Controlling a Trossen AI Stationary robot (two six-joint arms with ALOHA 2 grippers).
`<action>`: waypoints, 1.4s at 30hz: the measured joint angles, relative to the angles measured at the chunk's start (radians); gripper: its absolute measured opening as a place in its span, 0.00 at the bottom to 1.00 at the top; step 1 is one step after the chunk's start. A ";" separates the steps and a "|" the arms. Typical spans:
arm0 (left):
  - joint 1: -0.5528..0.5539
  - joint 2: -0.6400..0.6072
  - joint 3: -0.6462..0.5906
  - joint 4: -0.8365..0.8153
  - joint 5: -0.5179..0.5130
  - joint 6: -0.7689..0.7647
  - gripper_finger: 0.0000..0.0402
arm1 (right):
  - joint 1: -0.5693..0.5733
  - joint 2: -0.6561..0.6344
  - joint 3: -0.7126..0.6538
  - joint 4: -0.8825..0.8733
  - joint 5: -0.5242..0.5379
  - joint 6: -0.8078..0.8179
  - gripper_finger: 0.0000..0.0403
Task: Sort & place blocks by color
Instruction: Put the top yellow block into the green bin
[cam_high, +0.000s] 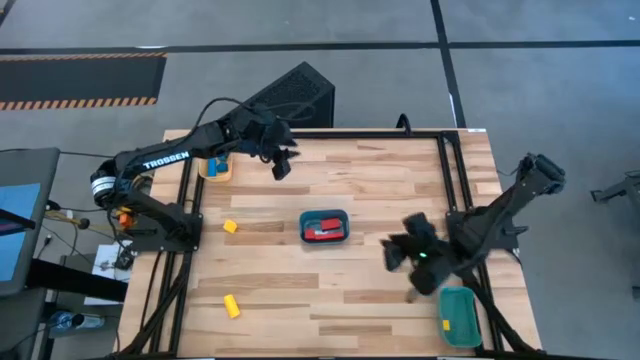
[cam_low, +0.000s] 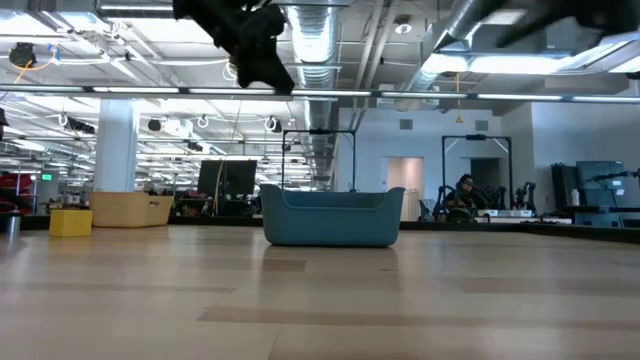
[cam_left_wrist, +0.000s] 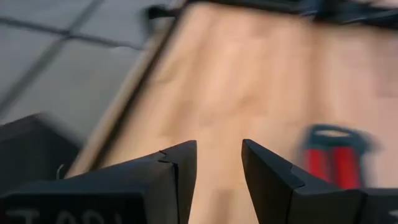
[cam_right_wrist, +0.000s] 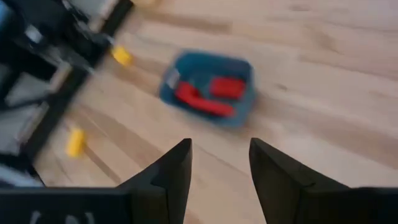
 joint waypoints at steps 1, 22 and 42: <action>0.000 0.000 -0.022 0.039 0.070 -0.005 0.28 | -0.032 0.010 0.000 0.064 0.017 -0.043 0.44; -0.058 -0.259 -0.410 0.028 0.289 0.063 0.28 | -0.167 0.467 0.089 0.991 -0.052 -0.106 0.32; -0.230 -0.736 -0.741 0.050 -0.067 -0.498 0.28 | -0.252 0.508 0.340 0.740 -0.482 -0.445 0.29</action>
